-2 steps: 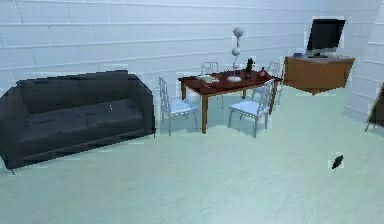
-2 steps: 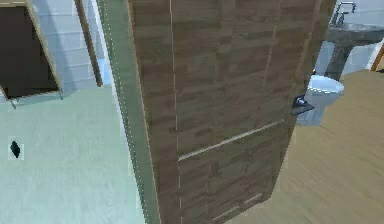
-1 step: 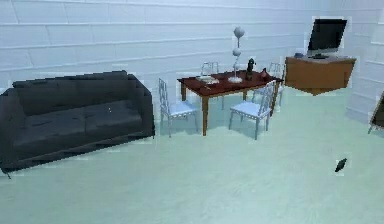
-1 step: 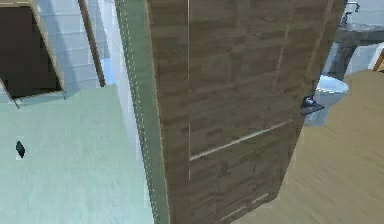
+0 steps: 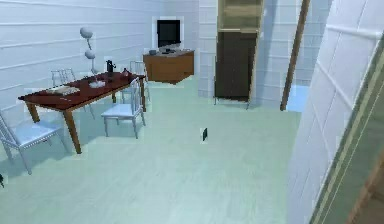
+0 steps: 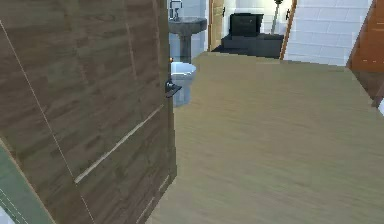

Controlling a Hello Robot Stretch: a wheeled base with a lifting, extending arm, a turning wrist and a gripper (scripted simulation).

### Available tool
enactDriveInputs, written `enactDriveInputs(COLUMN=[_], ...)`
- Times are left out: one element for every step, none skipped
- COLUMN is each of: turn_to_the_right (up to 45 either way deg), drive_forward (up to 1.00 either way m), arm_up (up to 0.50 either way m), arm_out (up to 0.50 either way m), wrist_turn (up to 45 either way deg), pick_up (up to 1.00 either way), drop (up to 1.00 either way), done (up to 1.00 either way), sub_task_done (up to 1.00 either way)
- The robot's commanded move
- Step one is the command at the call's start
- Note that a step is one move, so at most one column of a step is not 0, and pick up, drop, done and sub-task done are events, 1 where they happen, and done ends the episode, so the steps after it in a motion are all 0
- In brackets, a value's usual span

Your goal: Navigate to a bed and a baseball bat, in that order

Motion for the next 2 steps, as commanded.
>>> enactDriveInputs(turn_to_the_right=[0.0,24.0], drive_forward=[0.45,0.00], arm_up=[0.00,0.00], arm_out=[0.00,0.00], wrist_turn=[0.0,0.0], pick_up=[0.00,0.00], drop=[0.00,0.00], done=[0.00,0.00], sub_task_done=[0.00,0.00])
